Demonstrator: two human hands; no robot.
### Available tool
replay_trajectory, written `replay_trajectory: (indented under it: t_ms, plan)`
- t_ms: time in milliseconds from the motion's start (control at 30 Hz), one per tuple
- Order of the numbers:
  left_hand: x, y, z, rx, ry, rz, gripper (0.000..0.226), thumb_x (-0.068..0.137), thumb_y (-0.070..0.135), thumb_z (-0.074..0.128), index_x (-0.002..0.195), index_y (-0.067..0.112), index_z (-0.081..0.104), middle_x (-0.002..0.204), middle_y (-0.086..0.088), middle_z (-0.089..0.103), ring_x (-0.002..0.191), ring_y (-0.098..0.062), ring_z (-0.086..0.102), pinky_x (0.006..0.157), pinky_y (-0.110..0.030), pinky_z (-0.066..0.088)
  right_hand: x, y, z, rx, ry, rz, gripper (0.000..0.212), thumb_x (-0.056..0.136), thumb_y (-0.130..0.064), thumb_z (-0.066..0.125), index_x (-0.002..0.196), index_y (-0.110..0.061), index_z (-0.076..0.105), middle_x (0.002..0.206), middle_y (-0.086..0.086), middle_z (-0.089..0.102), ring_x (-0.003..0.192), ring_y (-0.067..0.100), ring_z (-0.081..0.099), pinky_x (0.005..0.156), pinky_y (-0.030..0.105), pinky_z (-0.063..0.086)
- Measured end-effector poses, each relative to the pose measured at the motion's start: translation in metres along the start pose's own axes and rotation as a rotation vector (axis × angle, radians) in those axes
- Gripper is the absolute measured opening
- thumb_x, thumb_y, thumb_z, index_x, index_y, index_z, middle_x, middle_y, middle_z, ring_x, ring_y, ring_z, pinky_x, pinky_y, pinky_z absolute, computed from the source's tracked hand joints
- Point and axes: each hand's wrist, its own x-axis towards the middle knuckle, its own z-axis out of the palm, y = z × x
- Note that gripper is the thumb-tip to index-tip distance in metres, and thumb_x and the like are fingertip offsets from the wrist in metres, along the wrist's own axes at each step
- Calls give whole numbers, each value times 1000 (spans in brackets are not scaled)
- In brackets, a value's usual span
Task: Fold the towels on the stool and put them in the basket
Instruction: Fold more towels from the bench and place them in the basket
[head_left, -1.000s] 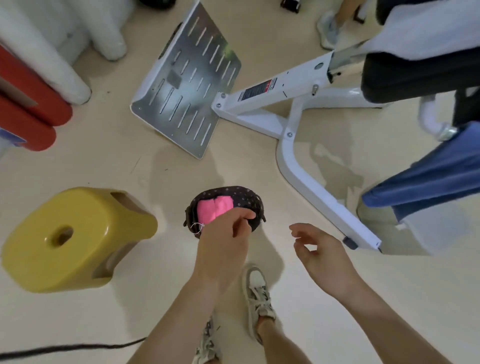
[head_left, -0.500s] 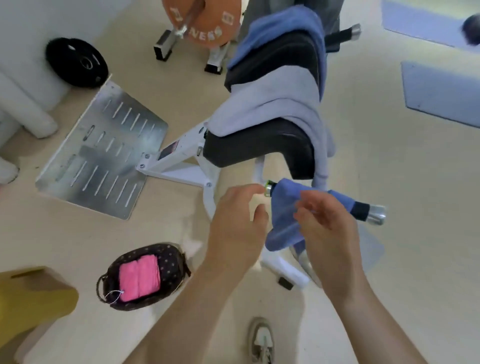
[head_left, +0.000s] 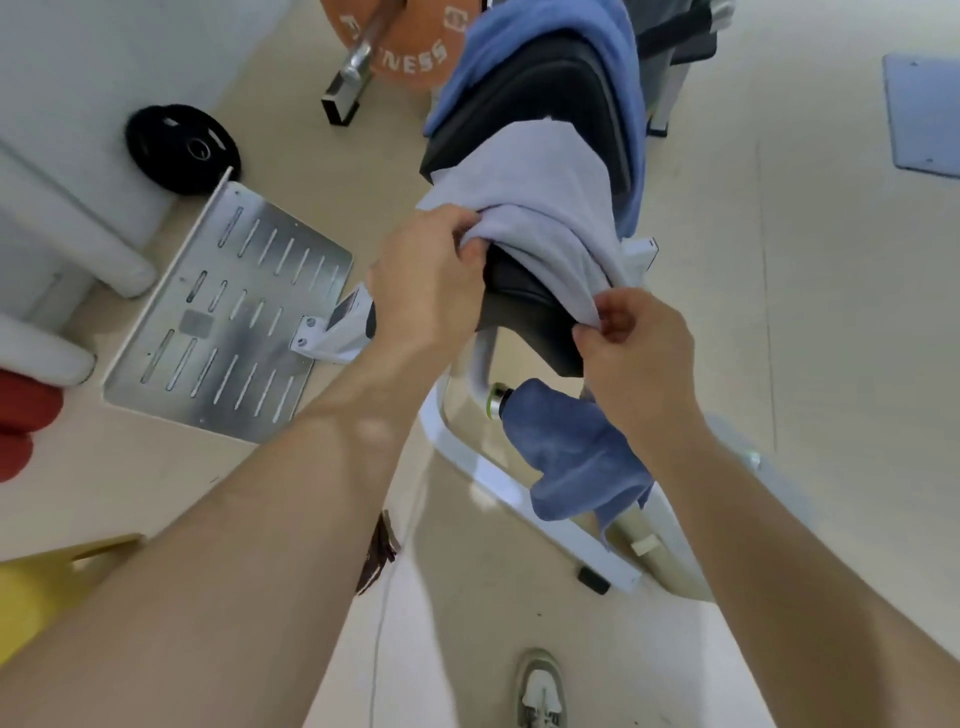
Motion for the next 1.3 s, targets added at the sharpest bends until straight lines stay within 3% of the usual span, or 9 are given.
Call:
replay_trajectory:
  t_ms: [200, 433, 600, 667, 867, 1000, 1134, 1234, 1300]
  plan:
    - [-29, -17, -27, -606, -130, -216, 28, 97, 22, 42, 83, 2, 57, 77, -5, 55, 72, -15, 49, 70, -34, 47, -36, -32, -10, 478, -397, 301, 16, 70, -15, 50, 60, -3, 47, 61, 14, 40, 57, 18, 43, 60, 30, 38]
    - [-95, -98, -114, -1048, -470, -565, 37, 86, 23, 67, 112, -3, 60, 108, -24, 63, 97, -31, 60, 92, -43, 48, -79, -87, 42, 962, -836, 565, 41, 95, -22, 34, 111, -6, 68, 108, 11, 71, 102, 23, 65, 90, 36, 54]
    - [-152, -190, -197, -566, -524, -440, 68, 65, 3, 78, 121, 32, 53, 92, -14, 63, 76, -22, 60, 73, -30, 50, -136, -141, 105, 866, -833, 670, 35, 94, -23, 50, 70, -9, 71, 64, 6, 68, 58, 14, 67, 52, 20, 54]
    - [-179, -223, -220, -276, -351, -433, 60, 66, 0, 69, 114, 33, 52, 83, -5, 56, 63, -10, 50, 57, -17, 44, -163, -160, 142, 696, -798, 597, 22, 93, -21, 54, 76, -14, 67, 67, 1, 67, 68, 12, 66, 69, 19, 54]
    - [-287, -339, -304, 94, -146, -487, 51, 66, 3, 57, 103, 33, 38, 95, 8, 53, 81, -21, 55, 60, -36, 48, -268, -213, 246, 596, -1067, 657, 22, 88, -31, 59, 77, -13, 60, 60, 2, 55, 54, 13, 57, 50, 14, 49]
    - [-347, -403, -378, -83, -50, -614, 6, 85, 20, 52, 83, 25, 48, 64, 4, 57, 54, -14, 54, 48, -31, 43, -336, -231, 316, 148, -1146, 275, 23, 82, -27, 70, 105, -26, 65, 85, 4, 68, 70, 12, 66, 67, 25, 53]
    - [-380, -444, -440, -116, -133, -564, 31, 90, 28, 51, 64, 12, 49, 45, 9, 45, 58, -5, 49, 58, -36, 43, -415, -258, 373, -211, -1323, -269, 57, 75, -24, 79, 123, -44, 54, 125, -14, 51, 116, 2, 47, 87, 21, 39]
    - [-388, -466, -461, -137, -203, -598, 42, 93, 33, 49, 59, 10, 49, 44, 6, 44, 49, -8, 46, 57, -28, 39, -485, -283, 416, -29, -1485, -456, 38, 73, -8, 74, 101, -33, 65, 102, -5, 65, 89, -3, 56, 75, 14, 44]
    - [-391, -485, -472, -178, -173, -660, 50, 93, 41, 47, 57, 5, 51, 48, 2, 46, 50, -10, 45, 55, -29, 40, -515, -287, 448, -29, -1287, -639, 21, 69, -11, 58, 85, -23, 64, 83, 5, 65, 75, 14, 59, 71, 32, 50]
